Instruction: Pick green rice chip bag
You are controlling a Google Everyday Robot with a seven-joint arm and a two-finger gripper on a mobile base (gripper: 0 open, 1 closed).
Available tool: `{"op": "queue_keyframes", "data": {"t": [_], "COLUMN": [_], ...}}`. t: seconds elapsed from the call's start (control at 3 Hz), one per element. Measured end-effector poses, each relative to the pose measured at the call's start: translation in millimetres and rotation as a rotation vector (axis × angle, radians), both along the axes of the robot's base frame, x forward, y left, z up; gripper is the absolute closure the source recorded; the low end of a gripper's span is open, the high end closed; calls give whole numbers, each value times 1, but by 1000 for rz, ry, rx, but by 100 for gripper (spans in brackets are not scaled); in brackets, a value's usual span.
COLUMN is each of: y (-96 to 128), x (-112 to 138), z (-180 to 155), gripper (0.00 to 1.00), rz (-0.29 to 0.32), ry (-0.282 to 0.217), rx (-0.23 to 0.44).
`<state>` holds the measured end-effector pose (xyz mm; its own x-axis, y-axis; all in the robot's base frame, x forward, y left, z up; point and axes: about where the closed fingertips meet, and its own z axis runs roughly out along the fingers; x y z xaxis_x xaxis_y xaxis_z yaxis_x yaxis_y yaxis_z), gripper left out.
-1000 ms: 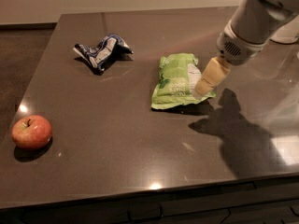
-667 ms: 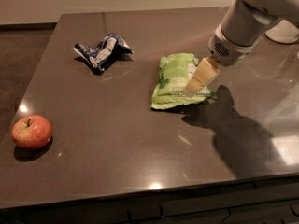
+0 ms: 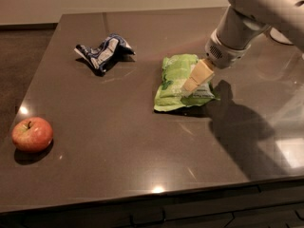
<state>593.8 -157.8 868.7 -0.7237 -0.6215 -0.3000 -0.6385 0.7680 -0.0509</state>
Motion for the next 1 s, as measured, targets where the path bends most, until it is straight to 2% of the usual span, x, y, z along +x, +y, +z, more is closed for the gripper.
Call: {"op": "queue_keyframes", "data": {"t": [0.33,0.67,1.0], "y": [4,9,19], "x": [11,16,15], "z": [-12,-14,-9], "gripper": [0,19,41], "rz": [-20,-21,6], "ry": [25,44,50], "rx": [14,46,85]}}
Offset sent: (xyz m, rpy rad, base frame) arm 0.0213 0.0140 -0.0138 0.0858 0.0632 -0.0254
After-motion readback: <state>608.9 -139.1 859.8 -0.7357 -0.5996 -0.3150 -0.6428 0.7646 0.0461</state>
